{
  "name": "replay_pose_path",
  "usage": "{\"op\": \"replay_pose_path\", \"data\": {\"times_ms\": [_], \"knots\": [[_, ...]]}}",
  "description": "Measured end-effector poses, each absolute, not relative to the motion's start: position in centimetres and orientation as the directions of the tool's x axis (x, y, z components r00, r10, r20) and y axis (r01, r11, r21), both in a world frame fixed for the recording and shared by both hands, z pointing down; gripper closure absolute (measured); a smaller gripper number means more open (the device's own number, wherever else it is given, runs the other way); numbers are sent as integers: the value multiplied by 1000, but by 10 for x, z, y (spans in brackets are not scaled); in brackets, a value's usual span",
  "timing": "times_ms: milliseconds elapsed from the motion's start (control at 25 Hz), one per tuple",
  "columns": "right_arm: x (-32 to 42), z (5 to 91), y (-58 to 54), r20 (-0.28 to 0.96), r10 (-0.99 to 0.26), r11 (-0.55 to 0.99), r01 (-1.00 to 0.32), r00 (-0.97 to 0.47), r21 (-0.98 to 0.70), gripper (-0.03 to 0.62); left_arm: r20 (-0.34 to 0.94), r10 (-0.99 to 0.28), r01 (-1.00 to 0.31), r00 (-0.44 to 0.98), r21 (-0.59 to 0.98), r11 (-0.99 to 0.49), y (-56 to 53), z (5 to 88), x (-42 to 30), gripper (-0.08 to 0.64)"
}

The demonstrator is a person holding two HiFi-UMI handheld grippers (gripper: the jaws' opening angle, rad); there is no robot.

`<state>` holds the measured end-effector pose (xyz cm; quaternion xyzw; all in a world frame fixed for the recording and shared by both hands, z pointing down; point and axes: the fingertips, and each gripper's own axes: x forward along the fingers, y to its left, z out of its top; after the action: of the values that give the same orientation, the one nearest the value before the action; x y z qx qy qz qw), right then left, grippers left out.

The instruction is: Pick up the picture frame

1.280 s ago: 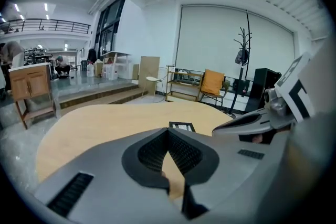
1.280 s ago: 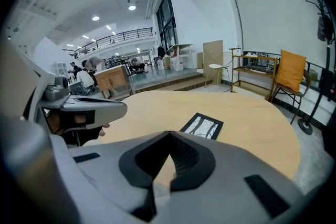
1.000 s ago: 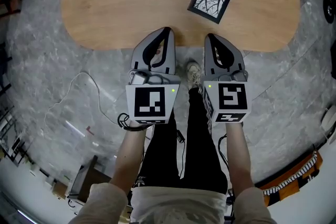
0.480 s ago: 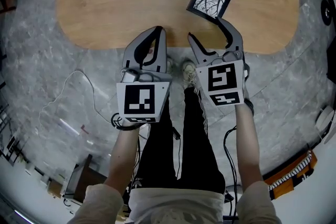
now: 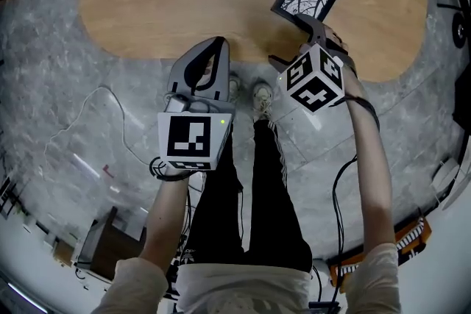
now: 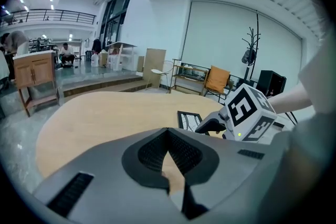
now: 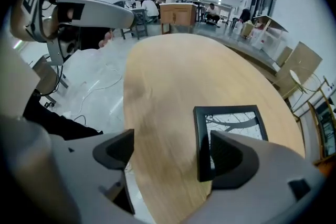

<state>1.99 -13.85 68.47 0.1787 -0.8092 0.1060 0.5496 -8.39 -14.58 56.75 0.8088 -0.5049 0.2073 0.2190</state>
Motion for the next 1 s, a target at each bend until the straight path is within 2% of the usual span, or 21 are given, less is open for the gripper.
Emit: {"op": "replay_pose_path", "data": {"times_ms": [440,1000], "knots": [[19,693,-153,928,-149,888,-459,-342,-26,147,560,-717,-902,415,148,-406,-142,574,-82,551],[19,701,-146,937,-146,894,-447,-317,-12,149,570,-707,-900,418,157,-406,-139,579,-76,551]]}}
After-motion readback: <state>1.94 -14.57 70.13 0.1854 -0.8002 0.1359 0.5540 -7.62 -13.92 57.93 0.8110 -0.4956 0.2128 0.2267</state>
